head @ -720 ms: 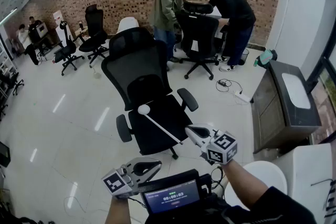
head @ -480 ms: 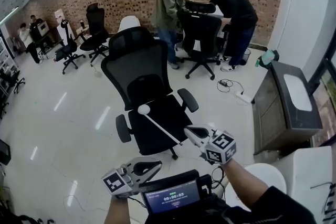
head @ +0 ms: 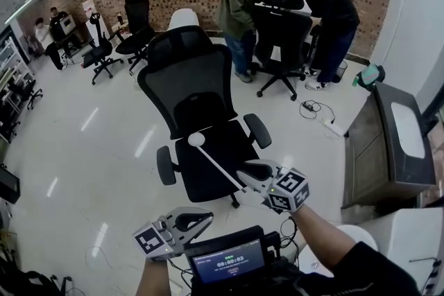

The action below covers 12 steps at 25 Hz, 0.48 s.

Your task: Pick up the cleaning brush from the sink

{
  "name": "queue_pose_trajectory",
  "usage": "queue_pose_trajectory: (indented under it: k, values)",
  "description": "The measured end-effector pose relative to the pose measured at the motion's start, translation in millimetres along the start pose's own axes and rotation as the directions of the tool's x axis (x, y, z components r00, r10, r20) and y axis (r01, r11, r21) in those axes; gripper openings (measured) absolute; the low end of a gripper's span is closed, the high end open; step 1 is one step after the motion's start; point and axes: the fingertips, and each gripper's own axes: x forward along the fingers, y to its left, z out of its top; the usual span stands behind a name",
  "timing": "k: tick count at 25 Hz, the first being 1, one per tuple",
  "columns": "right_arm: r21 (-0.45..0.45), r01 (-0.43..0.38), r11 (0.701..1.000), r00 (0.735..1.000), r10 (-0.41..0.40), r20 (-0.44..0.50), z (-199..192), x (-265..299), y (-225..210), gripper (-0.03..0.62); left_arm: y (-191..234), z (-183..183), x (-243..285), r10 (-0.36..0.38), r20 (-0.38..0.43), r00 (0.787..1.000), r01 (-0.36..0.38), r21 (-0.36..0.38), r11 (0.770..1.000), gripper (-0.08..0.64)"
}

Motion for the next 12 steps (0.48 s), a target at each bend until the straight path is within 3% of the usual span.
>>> queue_pose_trajectory:
  k: [6, 8, 12]
  values:
    - [-0.004, -0.018, 1.0, 0.999, 0.018, -0.038, -2, 112, -62, 0.087, 121, -16, -16, 0.027, 0.02, 0.999, -0.026, -0.012, 1.0, -0.006]
    - [0.004, -0.004, 1.0, 0.998, 0.004, -0.058, -4, 162, -86, 0.17, 165, -24, -28, 0.006, 0.002, 1.0, -0.006, -0.001, 1.0, -0.006]
    - [-0.017, 0.025, 1.0, 0.994, -0.026, -0.111, -15, 264, -132, 0.17, 263, -37, -61, -0.016, -0.003, 1.0, 0.016, -0.004, 1.0, -0.006]
